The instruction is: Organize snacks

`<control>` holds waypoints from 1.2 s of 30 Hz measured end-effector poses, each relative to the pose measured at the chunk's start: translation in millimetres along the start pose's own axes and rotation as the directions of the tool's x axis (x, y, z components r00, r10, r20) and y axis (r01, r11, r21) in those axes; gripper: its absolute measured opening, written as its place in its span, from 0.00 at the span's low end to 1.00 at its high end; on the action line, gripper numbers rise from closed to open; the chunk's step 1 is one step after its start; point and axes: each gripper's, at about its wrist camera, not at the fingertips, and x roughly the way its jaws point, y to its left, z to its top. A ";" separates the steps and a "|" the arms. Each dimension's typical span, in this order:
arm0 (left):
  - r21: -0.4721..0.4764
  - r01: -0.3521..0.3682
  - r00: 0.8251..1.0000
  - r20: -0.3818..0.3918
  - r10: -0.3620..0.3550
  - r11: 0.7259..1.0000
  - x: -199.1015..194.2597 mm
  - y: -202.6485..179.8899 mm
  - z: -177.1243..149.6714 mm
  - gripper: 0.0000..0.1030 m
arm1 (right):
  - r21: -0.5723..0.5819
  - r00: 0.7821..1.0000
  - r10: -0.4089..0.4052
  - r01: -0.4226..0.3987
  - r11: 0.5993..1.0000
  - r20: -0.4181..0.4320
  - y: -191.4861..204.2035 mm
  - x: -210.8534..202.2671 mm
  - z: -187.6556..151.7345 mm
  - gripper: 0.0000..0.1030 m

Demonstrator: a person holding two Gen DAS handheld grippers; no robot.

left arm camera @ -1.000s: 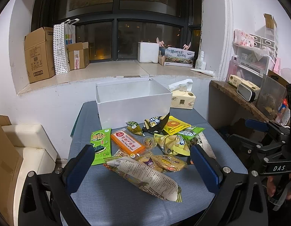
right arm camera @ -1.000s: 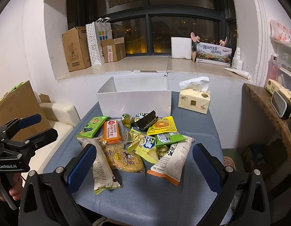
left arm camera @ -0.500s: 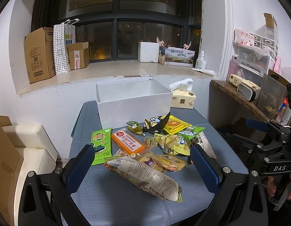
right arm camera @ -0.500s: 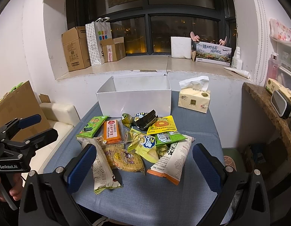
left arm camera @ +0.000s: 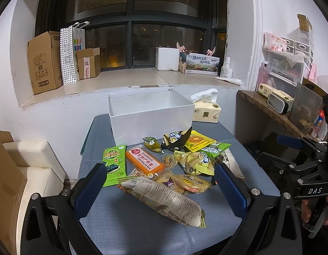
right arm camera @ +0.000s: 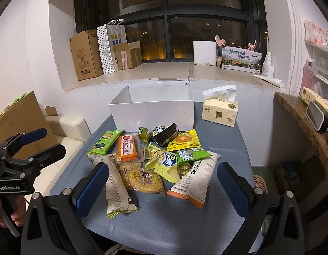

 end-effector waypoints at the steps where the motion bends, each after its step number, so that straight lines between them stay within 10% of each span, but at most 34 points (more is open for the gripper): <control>1: 0.000 0.000 1.000 0.000 0.000 1.000 0.2 0.0 -0.1 1.00 | 0.000 1.000 0.001 -0.001 1.000 0.001 -0.2 0.0 0.1 1.00; 36: -0.014 0.005 1.000 -0.006 -0.006 1.000 7.6 3.7 -3.7 1.00 | 0.010 0.993 0.105 -0.105 0.994 -0.048 -5.1 40.8 8.9 1.00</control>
